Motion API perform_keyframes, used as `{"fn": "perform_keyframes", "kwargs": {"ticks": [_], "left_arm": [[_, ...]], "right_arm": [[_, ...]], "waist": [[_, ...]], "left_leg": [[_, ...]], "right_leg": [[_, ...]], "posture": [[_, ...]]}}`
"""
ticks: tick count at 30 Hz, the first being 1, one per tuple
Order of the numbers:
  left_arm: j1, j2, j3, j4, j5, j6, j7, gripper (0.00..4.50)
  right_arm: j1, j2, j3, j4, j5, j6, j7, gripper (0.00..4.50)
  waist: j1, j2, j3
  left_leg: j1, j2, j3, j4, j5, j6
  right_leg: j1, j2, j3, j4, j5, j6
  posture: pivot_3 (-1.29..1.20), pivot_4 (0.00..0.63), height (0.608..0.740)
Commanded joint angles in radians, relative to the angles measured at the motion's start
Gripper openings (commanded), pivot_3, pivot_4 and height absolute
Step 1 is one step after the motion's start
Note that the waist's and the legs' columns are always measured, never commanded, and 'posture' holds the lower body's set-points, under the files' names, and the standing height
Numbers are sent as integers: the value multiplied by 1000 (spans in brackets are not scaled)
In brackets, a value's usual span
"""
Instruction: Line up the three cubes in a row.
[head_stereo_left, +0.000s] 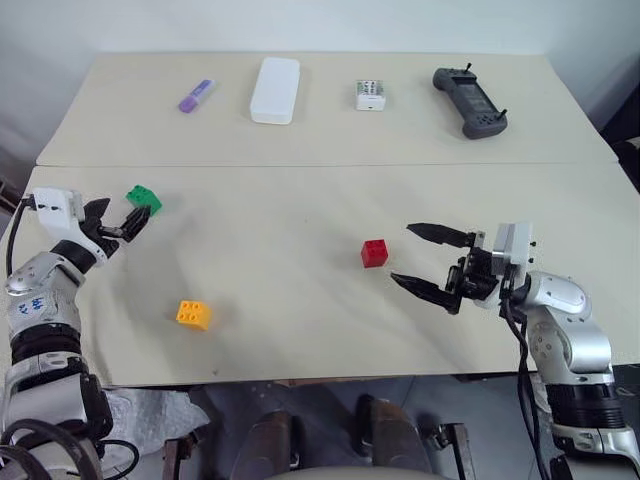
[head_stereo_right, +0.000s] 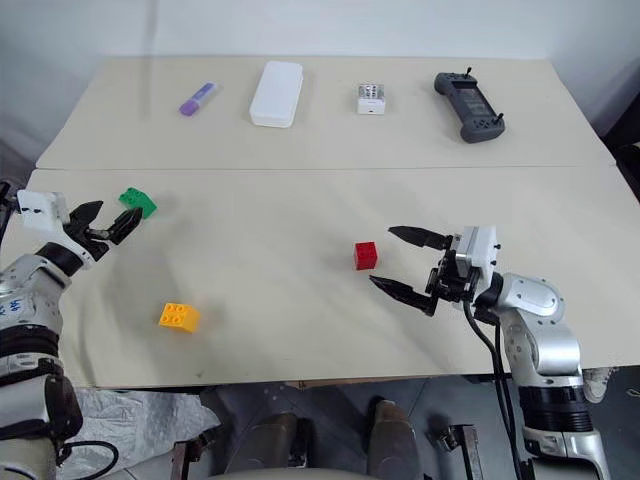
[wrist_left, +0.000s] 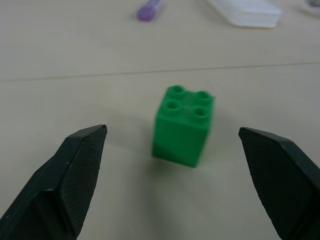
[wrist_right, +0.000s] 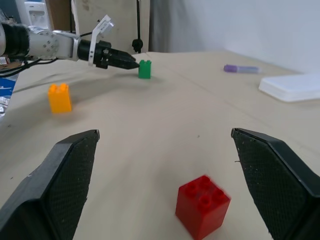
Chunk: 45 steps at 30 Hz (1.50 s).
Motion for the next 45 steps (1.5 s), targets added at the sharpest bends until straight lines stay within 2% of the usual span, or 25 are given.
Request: {"fn": "perform_keyframes", "kwargs": {"ticks": [1, 4, 6, 15, 17, 20, 23, 26, 31, 37, 45], "left_arm": [[-68, 30, -13, 101, 28, -49, -36, 4500], [-113, 29, -27, 166, 49, -83, -62, 4500], [-139, 28, -37, 201, 68, -119, -61, 4107], [-191, 52, -52, 276, 86, -142, -204, 1506], [-199, 57, -43, 271, 70, -157, -274, 1480], [-226, 51, -53, 202, 38, -163, -480, 1480], [-235, 10, -123, 66, 22, -131, -717, 1480], [-234, -42, -212, -69, 32, -100, -846, 1480], [-275, -185, -347, -172, 69, -49, -865, 1480], [-277, -265, -470, -103, 170, -99, -817, 1480], [-300, -329, -484, -26, 206, -129, -747, 1480]], "right_arm": [[22, -9, -27, -72, 11, -6, -29, 4437], [36, -6, -28, -90, 11, -6, -48, 4437], [40, -5, -23, -94, 7, -9, -55, 4500], [44, -21, -19, -97, 2, -9, -54, 4500], [57, -31, -23, -99, -1, -11, -47, 4500], [84, -53, -50, -114, 9, -8, -49, 4500], [129, -93, -95, -121, 28, -6, -31, 4500], [189, -140, -135, -118, 54, 3, 19, 4500], [257, -192, -195, -57, 75, 4, 87, 4500], [250, -186, -194, -54, 59, -13, 82, 4500], [269, -172, -187, -88, 68, -8, 62, 4500]], "waist": [[0, 0, 0], [1, -1, 0], [2, -1, 0], [1, -1, 0], [2, -1, 0], [4, -1, 0], [6, -2, 0], [14, -2, 0], [22, -3, 1], [14, -3, 1], [30, -3, 1]], "left_leg": [[0, 0, 0, 0, 0, 0], [0, 0, 1, 1, 0, 0], [0, 0, 1, 2, 0, 0], [0, 0, 2, 2, 0, 0], [0, 0, 2, 2, 0, 0], [0, 1, 3, 3, 0, 1], [-1, 0, 8, 3, 1, 1], [-1, 1, 9, 3, 1, 1], [-1, 0, 10, 4, 1, 1], [1, 2, 10, 5, 1, 1], [0, 5, 9, 6, 1, 2]], "right_leg": [[0, 0, 0, 0, 0, 0], [0, -1, 0, 0, 0, 0], [0, -1, 1, 0, 0, 0], [0, 0, 1, 1, 0, 0], [0, -1, 1, 1, 0, 0], [0, -1, 1, 1, 0, 0], [0, -1, 0, 1, 0, 0], [0, -2, 0, 1, 0, 0], [1, -1, 1, 1, 0, 0], [0, 0, 4, 1, 1, 1], [0, -1, 5, 1, 1, 2]], "posture": [[0, 150, 740], [0, 150, 740], [0, 150, 740], [0, 150, 740], [0, 150, 740], [0, 150, 740], [0, 150, 740], [0, 150, 740], [0, 150, 740], [0, 150, 740], [0, 150, 740]]}}
